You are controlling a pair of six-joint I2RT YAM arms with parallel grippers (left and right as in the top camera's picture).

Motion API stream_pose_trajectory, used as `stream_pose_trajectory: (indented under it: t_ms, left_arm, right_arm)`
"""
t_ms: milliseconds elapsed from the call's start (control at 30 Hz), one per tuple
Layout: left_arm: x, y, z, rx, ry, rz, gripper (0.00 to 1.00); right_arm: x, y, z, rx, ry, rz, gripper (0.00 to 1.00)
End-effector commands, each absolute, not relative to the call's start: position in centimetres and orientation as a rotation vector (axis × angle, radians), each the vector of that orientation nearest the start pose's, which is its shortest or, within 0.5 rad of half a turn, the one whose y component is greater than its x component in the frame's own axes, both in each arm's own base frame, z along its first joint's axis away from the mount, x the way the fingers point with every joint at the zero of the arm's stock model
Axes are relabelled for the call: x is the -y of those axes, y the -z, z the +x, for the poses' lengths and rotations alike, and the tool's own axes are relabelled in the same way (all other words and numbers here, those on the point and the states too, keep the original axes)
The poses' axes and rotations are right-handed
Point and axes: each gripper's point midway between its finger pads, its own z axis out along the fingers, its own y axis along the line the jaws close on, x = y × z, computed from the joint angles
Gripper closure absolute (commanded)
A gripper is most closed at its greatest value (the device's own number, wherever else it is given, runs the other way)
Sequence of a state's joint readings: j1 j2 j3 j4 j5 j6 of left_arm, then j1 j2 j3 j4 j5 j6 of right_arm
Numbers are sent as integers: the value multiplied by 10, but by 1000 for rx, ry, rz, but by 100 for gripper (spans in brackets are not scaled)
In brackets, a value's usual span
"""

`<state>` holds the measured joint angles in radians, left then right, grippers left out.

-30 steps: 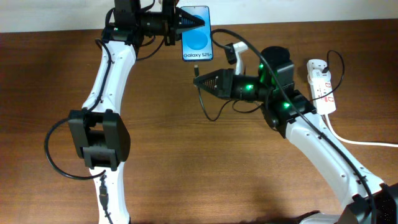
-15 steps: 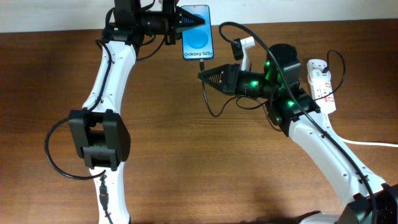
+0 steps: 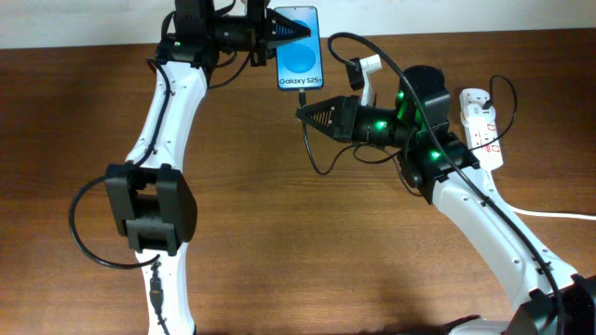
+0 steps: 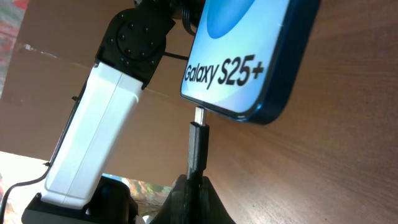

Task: Plug charger to phone and switch on socket
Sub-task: 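Push the USB-C plug into the phone port with the right gripper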

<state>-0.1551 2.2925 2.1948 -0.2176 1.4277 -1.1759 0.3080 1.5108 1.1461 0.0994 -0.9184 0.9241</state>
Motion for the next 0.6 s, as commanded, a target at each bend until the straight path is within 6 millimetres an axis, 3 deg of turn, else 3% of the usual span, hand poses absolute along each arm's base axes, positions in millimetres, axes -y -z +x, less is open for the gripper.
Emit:
stream_pose_trajectory:
  t_ms: [0, 567]
  left_arm:
    - [253, -339, 495, -2209, 2137, 169, 100]
    - [253, -339, 495, -2209, 2137, 168, 100]
  right_arm:
    - [-260, -301, 364, -2073, -1656, -125, 96]
    - [-260, -300, 363, -2079, -1659, -122, 96]
